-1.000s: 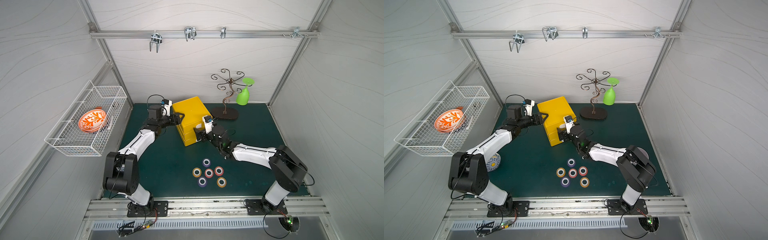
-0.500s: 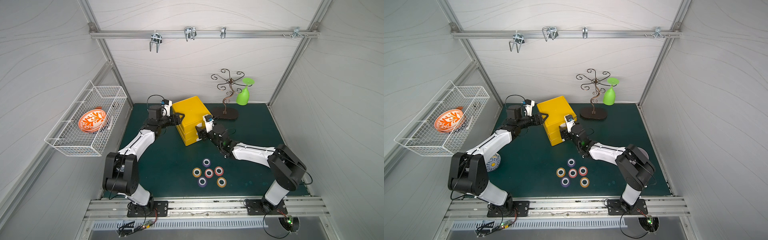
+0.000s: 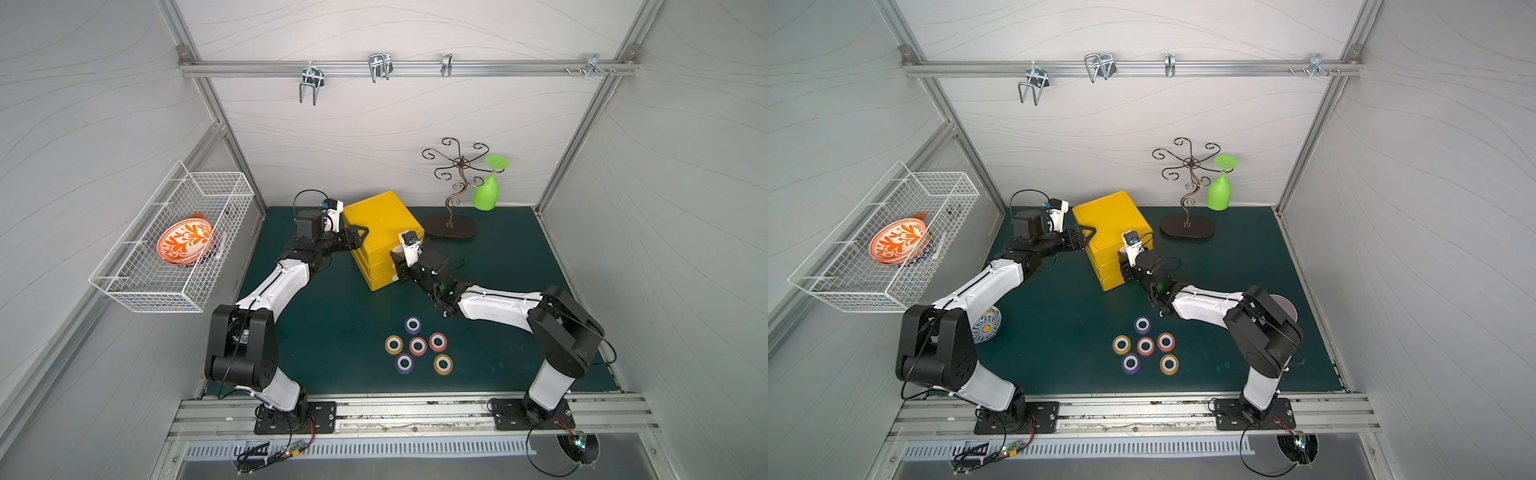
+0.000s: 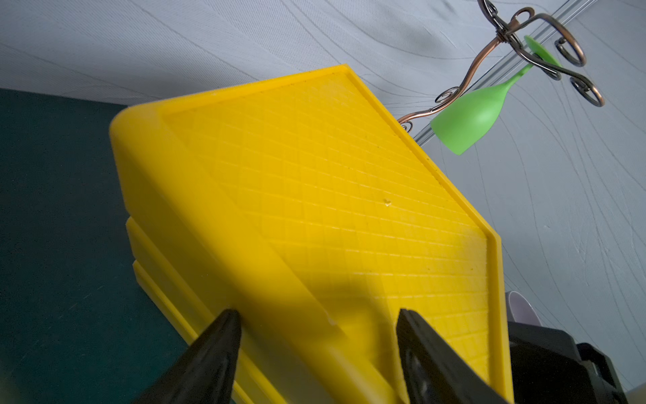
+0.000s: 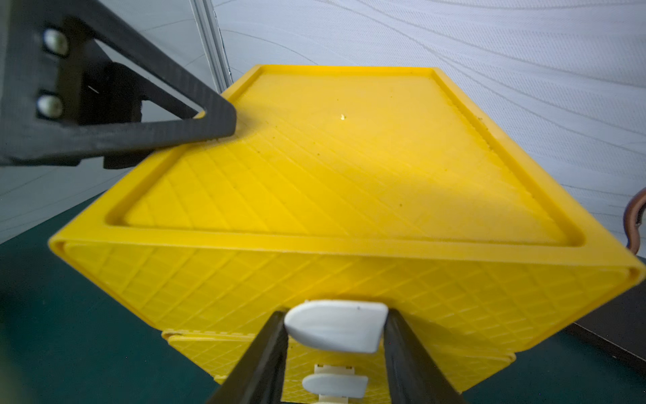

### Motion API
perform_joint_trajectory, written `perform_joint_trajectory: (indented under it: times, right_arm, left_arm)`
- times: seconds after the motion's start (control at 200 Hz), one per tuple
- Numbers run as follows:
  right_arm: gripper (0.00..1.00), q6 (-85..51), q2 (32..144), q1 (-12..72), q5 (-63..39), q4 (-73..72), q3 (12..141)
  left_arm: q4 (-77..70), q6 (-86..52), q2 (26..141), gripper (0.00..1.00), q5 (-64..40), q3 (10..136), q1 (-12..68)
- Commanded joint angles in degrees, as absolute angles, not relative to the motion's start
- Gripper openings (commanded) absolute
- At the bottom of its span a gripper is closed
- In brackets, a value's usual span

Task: Place the transparent tape into the drawer according to color
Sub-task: Open the drawer in the storage box.

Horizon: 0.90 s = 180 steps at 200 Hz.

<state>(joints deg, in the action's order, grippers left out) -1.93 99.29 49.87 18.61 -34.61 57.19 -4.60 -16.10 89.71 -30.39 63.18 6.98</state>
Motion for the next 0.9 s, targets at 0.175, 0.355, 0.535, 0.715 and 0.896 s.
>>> perform_joint_trajectory:
  times: [0.175,0.355,0.535,0.715,0.896]
  right_arm:
    - [0.29,-2.3,99.1,50.6,18.9,-36.6,57.3]
    - [0.22,-2.4,98.0,51.1,19.3,-36.1,56.5]
    - [0.21,-2.3,96.3,51.7,20.0,-35.7,54.8]
    - [0.2,-2.7,94.0,52.1,20.8,-35.1,53.0]
    - [0.18,-2.8,92.1,52.9,21.7,-34.6,50.9]
  left_arm:
    - [-4.2,-14.8,89.3,0.74,-31.8,63.1,7.3]
    - [-4.0,-14.8,89.4,0.74,-31.7,63.2,7.3]
    - [-3.7,-14.5,89.2,0.74,-31.5,63.2,7.3]
    - [-3.5,-14.4,89.2,0.74,-31.2,63.1,7.3]
    - [-3.3,-14.2,89.1,0.74,-30.9,63.2,7.3]
